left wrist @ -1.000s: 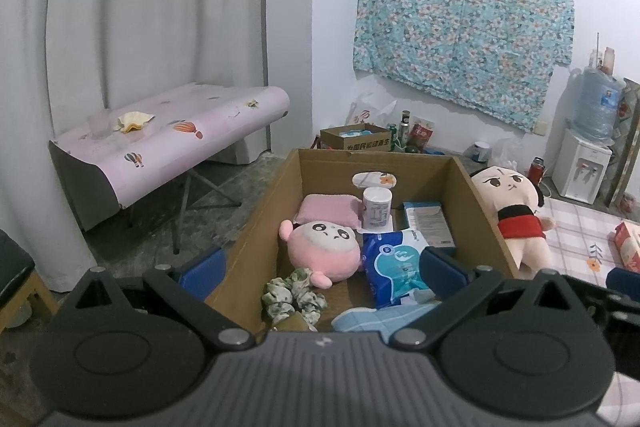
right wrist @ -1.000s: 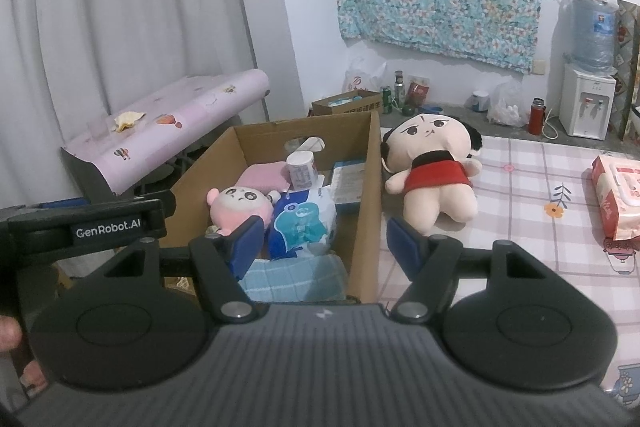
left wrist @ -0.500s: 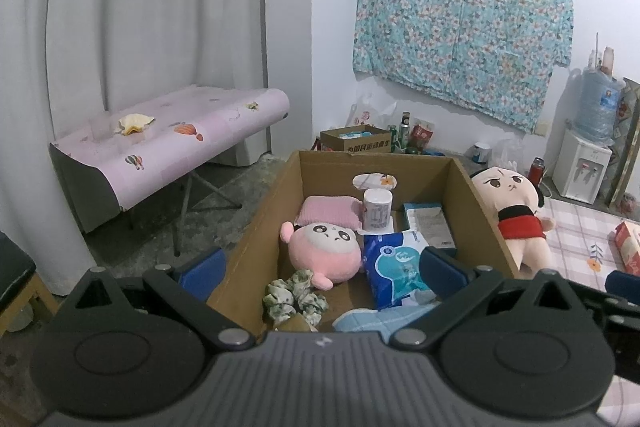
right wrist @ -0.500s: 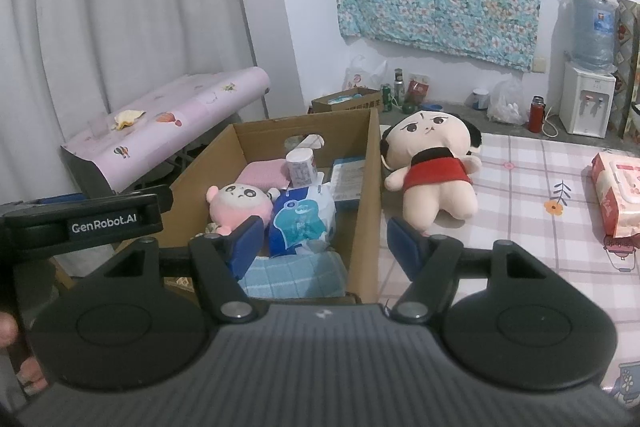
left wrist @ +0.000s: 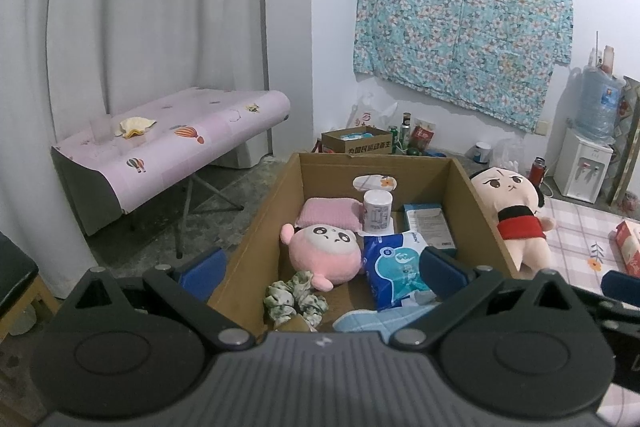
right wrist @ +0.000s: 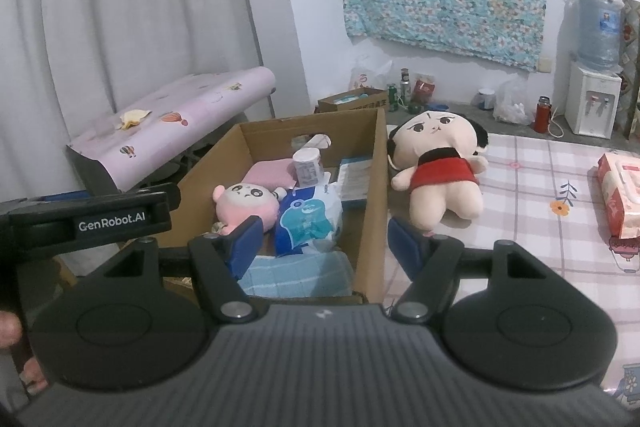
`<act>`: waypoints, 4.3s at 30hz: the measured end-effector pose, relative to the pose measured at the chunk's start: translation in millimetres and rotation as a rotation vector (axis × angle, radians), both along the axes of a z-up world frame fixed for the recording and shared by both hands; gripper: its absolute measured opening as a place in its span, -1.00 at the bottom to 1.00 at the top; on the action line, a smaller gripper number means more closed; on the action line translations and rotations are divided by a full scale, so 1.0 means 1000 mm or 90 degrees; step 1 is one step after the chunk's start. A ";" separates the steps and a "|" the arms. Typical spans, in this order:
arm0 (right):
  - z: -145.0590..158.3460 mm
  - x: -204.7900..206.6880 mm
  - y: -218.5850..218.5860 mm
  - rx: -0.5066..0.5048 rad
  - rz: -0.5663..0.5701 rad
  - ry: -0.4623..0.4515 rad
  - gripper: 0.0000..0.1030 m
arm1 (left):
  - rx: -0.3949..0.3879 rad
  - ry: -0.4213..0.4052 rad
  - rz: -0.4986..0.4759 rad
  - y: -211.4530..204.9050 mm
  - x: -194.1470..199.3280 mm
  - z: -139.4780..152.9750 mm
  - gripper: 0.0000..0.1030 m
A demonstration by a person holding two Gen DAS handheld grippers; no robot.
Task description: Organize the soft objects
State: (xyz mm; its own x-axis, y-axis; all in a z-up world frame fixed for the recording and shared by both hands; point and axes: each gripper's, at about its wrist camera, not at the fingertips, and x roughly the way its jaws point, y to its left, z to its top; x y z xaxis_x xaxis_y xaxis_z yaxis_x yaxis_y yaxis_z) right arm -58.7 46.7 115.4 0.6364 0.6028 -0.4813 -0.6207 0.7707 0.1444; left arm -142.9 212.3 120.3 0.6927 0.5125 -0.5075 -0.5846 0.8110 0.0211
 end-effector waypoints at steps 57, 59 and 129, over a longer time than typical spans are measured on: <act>-0.010 0.012 0.001 0.003 -0.004 0.020 0.36 | 0.007 0.026 -0.006 -0.007 0.014 -0.009 1.00; -0.012 0.012 0.000 0.001 -0.005 0.023 0.36 | 0.005 0.033 -0.007 -0.007 0.015 -0.010 1.00; -0.012 0.011 0.004 -0.017 -0.005 0.027 0.37 | -0.006 0.037 -0.003 0.003 0.013 -0.017 1.00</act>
